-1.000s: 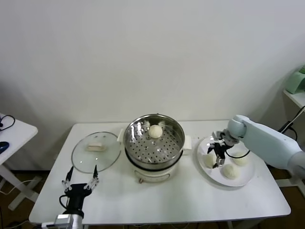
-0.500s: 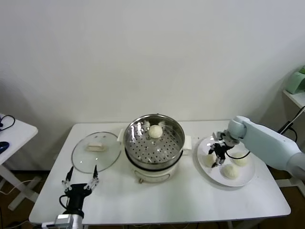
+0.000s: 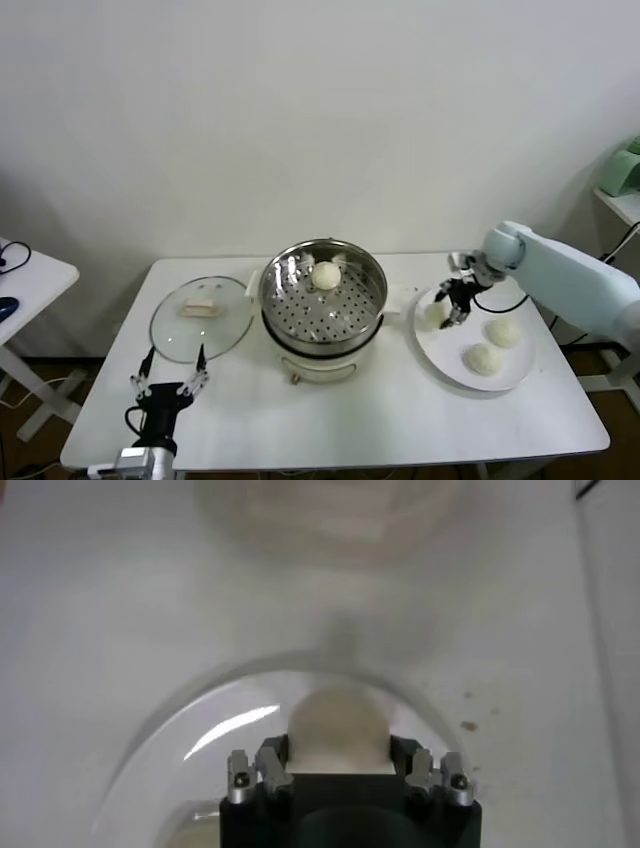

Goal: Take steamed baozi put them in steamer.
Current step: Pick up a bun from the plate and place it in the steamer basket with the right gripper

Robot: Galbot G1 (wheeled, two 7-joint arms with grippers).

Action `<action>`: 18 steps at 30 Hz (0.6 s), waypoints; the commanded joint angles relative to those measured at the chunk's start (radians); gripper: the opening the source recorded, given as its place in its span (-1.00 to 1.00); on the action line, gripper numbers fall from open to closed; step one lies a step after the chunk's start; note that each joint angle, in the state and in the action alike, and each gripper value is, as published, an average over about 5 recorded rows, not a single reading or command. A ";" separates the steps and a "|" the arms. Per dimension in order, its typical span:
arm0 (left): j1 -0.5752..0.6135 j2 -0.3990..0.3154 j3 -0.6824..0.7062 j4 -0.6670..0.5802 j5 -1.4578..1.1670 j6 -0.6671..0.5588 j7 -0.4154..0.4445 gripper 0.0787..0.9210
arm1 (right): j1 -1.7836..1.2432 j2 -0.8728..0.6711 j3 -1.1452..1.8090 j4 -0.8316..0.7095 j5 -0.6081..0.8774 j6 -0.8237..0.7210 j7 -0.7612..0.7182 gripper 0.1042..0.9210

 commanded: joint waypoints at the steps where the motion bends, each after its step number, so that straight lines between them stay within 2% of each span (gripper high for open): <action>1: 0.003 0.007 0.009 -0.003 0.002 0.003 0.008 0.77 | 0.339 0.034 -0.217 0.066 0.413 -0.064 0.019 0.36; 9: 0.003 0.007 0.021 -0.017 0.014 0.009 0.009 0.77 | 0.497 0.156 -0.313 0.051 0.584 -0.080 0.011 0.36; 18: 0.004 0.006 0.026 -0.022 0.018 0.008 0.008 0.77 | 0.460 0.273 -0.315 0.079 0.596 -0.096 0.030 0.36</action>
